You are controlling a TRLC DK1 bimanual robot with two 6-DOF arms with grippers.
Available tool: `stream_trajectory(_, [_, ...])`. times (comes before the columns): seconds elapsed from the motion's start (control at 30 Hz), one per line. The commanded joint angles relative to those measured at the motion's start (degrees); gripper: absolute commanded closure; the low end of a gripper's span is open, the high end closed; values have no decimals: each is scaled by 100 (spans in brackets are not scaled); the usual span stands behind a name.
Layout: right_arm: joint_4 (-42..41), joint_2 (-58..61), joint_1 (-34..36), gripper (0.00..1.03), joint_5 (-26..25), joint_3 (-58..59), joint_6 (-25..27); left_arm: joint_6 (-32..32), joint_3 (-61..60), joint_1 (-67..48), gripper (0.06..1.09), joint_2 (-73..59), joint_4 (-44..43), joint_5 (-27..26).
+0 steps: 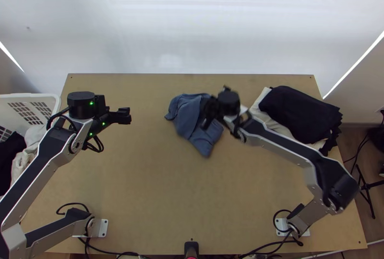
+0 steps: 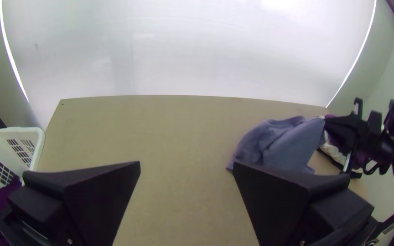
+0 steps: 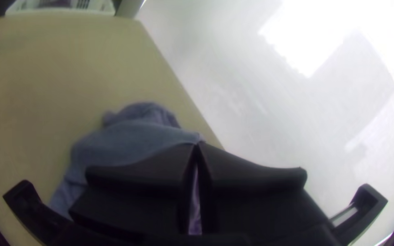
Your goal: Fold the t-shirt
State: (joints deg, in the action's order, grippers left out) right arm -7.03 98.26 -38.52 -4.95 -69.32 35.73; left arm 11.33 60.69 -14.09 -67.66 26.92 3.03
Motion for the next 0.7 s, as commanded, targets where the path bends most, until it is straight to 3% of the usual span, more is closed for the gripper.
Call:
stream_trajectory(0.0, [1705,-527,152,100,319,-1796,-1577,1,57,11,10,-46,-11,-13])
stream_trajectory(0.33, [3383,-966,-59,100,1031,-3193,-3168,-17,13,-15,10,-142,-2,-13])
stream_trajectory(0.57, [5607,-52,-156,100,1717,-6164,-4038,-17,-145,-182,10,-169,59,-13])
stream_trajectory(0.67, [5765,62,-279,100,1849,-6647,-4276,-17,-145,-252,10,-204,59,-13])
